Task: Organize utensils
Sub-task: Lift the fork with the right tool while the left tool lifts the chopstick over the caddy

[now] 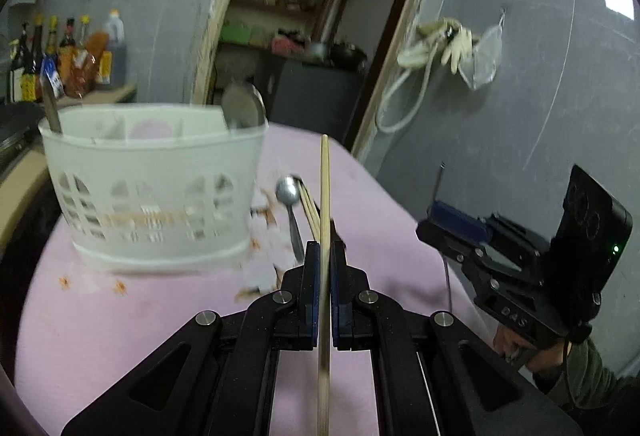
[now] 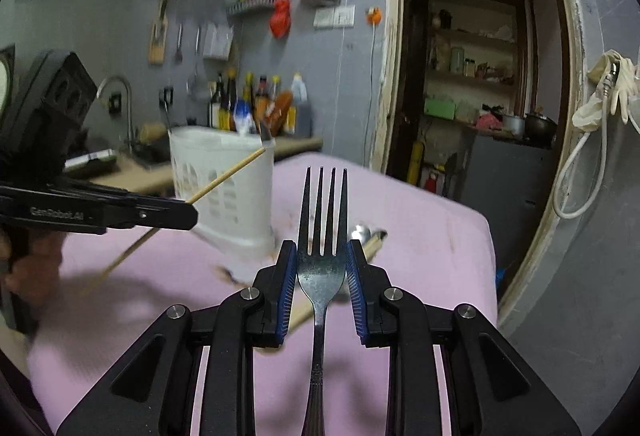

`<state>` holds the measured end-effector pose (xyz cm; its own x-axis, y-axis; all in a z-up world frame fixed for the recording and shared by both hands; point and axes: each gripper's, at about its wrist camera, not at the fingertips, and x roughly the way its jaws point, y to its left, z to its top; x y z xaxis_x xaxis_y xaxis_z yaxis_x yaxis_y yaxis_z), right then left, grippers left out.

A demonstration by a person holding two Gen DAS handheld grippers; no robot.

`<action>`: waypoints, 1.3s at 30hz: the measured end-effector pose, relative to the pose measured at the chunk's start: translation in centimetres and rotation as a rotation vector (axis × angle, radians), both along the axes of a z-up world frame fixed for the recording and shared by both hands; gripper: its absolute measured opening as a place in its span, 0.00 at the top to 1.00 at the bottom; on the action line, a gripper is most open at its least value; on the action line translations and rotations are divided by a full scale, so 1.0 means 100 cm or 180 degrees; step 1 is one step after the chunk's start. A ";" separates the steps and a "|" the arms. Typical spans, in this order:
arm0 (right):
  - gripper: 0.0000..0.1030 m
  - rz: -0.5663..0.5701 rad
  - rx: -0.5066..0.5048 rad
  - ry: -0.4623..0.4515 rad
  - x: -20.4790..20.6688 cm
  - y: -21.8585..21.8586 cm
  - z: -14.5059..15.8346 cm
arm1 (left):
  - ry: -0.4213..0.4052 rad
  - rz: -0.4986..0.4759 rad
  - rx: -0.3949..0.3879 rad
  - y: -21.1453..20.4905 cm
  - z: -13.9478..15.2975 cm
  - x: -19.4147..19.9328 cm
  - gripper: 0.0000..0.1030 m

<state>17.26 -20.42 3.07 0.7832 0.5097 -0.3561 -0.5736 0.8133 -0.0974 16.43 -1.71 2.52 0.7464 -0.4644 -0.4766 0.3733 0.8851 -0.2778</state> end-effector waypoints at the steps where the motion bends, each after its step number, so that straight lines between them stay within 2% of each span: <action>1: 0.78 0.0020 0.0074 -0.0033 0.000 0.002 0.004 | -0.0034 0.0020 0.0009 0.006 0.005 -0.004 0.97; 5: 0.78 0.0082 0.0244 -0.0157 -0.001 0.009 0.018 | -0.0159 0.0114 -0.0075 0.014 0.017 -0.005 0.97; 13: 0.78 0.0298 0.0578 -0.0324 0.008 0.029 0.055 | -0.0605 0.0500 -0.0304 0.064 0.068 -0.005 0.97; 21: 0.78 0.0602 0.1070 -0.0466 0.040 0.059 0.103 | -0.0931 0.0917 -0.0527 0.117 0.108 0.041 0.97; 27: 0.78 0.0672 0.1238 -0.0641 0.064 0.094 0.115 | -0.1224 0.1313 -0.0660 0.152 0.109 0.068 0.97; 33: 0.78 0.0602 0.1255 -0.0785 0.082 0.115 0.096 | -0.1377 0.1651 -0.0757 0.171 0.091 0.079 0.97; 39: 0.78 0.0547 0.1295 -0.0855 0.094 0.120 0.084 | -0.1550 0.1792 -0.0623 0.164 0.086 0.081 0.97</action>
<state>26.69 -8.42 11.49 0.7126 0.6944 0.1001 -0.7005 0.7123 0.0450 24.52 14.73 11.14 0.9998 0.0057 0.0183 0.0015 0.9295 -0.3687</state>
